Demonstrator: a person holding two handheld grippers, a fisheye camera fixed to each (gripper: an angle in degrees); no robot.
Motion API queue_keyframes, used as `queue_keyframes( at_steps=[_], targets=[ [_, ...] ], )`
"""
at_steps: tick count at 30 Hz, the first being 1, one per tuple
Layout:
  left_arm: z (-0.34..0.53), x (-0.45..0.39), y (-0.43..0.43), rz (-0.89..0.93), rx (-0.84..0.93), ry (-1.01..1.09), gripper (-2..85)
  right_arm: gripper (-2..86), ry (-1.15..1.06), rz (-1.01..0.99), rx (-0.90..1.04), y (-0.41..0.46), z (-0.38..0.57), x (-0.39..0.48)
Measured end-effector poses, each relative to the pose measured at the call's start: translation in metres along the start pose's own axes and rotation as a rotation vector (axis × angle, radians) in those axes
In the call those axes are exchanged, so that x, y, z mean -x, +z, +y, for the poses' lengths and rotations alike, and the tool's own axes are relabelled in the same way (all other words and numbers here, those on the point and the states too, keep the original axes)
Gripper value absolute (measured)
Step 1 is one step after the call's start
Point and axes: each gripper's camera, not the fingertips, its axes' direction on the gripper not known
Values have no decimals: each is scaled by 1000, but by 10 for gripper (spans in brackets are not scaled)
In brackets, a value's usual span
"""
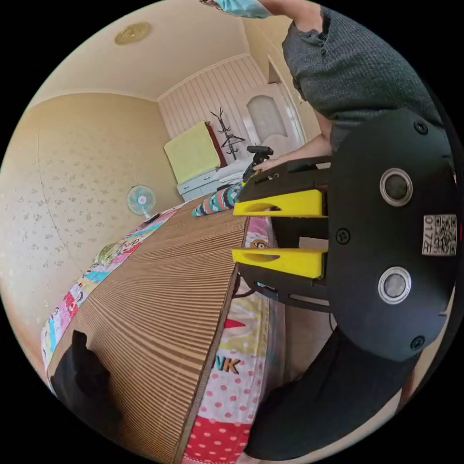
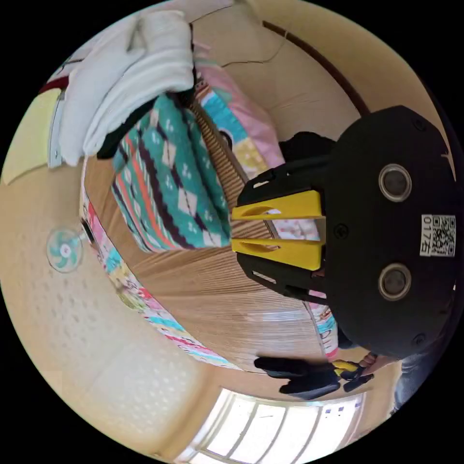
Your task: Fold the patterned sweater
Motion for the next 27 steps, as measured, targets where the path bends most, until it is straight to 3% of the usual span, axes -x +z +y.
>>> queue_keyframes(
  at_steps=[3,8,13,18,23,27],
  targets=[
    [-8,-21,32,40,59,32,100,110,120,-101,-68,-20,-2,-46],
    [-3,-44,65,88,121,34,100,108,115,-206,-4,15,-32,-41],
    [7,-51,73,43,162,32,100,42,-240,-472,-12,-14,-44,56],
    [14,-42,78,9,155,-17,100,28,-724,-402,190,-34,68,237],
    [8,-35,89,6,155,-36,100,28,-1030,-292,368,-27,241,297],
    [-1,-27,89,0,116,-29,100,29,-837,-511,655,-10,295,262]
  ],
)
